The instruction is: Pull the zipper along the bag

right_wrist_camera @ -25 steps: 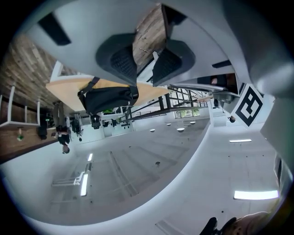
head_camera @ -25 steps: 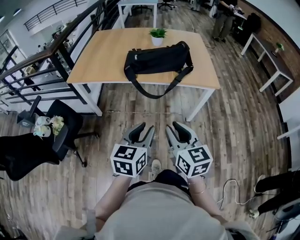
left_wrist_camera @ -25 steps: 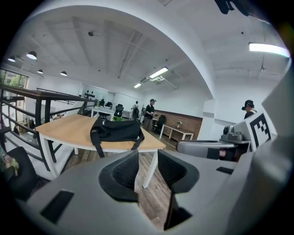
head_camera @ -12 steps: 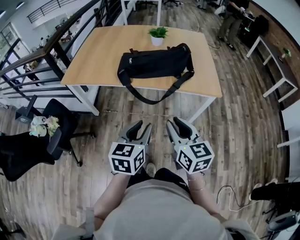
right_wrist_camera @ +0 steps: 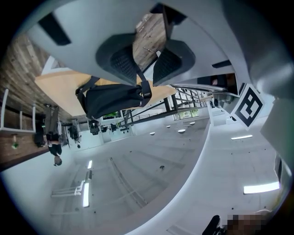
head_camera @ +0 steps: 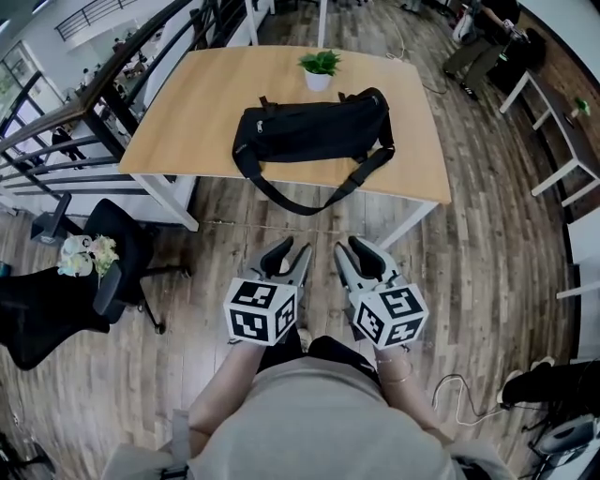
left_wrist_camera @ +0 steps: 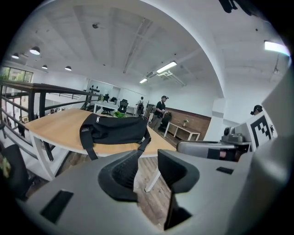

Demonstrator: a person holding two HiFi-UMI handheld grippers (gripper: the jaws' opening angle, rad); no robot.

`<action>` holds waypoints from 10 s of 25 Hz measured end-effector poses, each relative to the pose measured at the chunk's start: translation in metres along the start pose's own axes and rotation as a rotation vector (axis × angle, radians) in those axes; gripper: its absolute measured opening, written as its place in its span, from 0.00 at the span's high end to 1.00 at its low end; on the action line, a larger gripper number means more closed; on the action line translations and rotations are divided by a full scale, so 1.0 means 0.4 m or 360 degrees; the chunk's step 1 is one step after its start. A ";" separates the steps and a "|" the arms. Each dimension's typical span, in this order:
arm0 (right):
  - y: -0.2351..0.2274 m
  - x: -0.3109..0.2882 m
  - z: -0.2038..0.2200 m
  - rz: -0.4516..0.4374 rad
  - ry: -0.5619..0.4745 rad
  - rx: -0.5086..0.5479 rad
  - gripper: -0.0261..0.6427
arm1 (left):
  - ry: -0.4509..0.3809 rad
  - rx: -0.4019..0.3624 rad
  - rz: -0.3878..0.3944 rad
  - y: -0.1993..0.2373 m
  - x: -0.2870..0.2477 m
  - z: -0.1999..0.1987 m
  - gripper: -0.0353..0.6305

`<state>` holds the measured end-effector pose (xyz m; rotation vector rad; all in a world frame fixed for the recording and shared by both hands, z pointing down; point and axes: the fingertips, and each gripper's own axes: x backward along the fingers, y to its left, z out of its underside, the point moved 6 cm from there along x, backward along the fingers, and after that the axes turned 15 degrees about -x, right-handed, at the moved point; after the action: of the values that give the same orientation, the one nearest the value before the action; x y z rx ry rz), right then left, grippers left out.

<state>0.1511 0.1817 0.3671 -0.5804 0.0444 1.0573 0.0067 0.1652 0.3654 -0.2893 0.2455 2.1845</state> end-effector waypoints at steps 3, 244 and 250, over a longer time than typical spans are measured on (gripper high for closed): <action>-0.018 -0.037 -0.023 0.0021 -0.0012 0.0005 0.81 | -0.0016 -0.0008 0.0018 0.043 -0.044 -0.020 0.74; -0.328 -0.752 -0.352 -0.0145 0.0343 0.0163 0.95 | 0.0268 0.0018 -0.0535 0.707 -0.454 -0.073 0.78; -0.328 -0.756 -0.365 -0.0196 0.0347 0.0142 0.95 | 0.0261 -0.0258 -0.0467 0.662 -0.469 -0.132 0.70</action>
<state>0.1419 -0.1778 0.3916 -0.6078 0.2425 0.8649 -0.0934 -0.1470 0.3888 -0.5612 0.1080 1.8940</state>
